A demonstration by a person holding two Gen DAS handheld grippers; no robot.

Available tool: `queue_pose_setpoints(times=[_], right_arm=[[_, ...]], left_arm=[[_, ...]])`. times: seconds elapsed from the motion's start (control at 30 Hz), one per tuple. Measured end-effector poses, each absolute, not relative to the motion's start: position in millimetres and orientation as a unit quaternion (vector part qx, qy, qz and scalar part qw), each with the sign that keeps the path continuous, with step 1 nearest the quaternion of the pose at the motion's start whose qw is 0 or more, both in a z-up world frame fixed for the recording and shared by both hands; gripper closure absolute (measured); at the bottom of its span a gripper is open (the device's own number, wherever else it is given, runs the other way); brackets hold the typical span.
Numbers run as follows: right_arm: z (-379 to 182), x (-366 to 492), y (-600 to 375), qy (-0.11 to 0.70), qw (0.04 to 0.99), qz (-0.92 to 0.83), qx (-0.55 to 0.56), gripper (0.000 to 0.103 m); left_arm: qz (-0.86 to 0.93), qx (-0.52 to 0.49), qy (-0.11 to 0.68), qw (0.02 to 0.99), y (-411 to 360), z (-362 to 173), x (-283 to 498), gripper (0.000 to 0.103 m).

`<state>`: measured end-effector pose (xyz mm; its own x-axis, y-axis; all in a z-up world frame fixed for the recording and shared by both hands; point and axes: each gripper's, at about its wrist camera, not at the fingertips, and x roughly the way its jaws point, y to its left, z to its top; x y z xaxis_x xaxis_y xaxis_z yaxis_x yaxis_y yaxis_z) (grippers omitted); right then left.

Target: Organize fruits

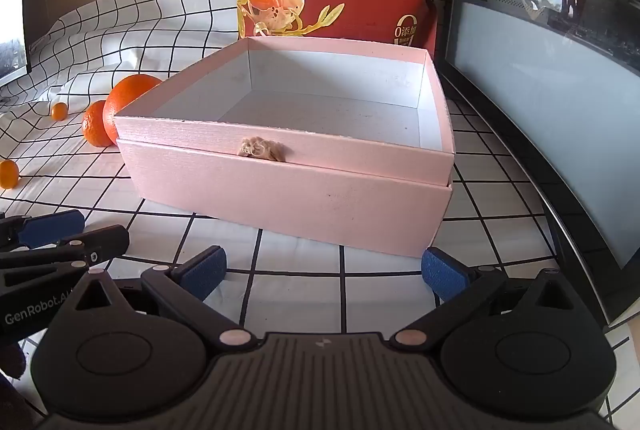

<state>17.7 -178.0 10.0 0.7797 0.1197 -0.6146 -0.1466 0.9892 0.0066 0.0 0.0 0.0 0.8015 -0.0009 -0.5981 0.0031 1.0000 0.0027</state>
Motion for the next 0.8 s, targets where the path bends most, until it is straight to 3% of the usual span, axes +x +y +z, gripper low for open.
queue_pose_setpoints(times=[0.8], right_arm=[[10.0, 17.5, -178.0, 0.324, 0.943, 0.071, -0.021, 0.0]], left_arm=[[-0.004, -0.008, 0.314, 0.949, 1.0, 1.1, 0.0, 0.055]])
